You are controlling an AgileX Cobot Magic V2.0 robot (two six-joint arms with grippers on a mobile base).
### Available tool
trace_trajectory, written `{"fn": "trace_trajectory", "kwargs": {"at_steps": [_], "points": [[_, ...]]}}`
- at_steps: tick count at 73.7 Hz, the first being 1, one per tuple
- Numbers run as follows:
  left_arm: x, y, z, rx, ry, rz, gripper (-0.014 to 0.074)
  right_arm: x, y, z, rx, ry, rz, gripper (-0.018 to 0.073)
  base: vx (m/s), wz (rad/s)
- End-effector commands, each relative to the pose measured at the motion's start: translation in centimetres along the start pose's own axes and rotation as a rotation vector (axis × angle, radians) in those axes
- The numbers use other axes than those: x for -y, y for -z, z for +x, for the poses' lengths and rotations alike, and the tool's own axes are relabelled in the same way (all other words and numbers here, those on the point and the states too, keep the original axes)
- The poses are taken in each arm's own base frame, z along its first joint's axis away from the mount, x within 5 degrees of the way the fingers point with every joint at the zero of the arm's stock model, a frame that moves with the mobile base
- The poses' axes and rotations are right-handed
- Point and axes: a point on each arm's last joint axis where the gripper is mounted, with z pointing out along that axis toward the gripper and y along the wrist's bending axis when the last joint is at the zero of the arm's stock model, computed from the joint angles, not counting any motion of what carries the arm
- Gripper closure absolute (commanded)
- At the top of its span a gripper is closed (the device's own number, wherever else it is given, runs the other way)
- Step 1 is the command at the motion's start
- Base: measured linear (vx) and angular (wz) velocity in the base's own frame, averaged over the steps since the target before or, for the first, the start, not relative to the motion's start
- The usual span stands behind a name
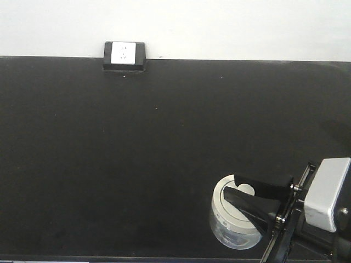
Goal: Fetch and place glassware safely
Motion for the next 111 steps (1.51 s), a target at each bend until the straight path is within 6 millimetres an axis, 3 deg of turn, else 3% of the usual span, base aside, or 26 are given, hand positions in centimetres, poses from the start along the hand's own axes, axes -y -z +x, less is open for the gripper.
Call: {"fn": "trace_trajectory", "kwargs": {"at_steps": [1,111], "points": [[0.17,-0.01,-1.44,0.080,0.009,0.015,0.0603,-0.12,0.04,-1.59,0.083,-0.007,-0.027,0.0560,0.08,-0.05],[0.17,-0.01,-1.43,0.079,0.009,0.015,0.0603,-0.05,-0.19,-1.37,0.072,-0.015,-0.031,0.0560,0.02,-0.01]]}}
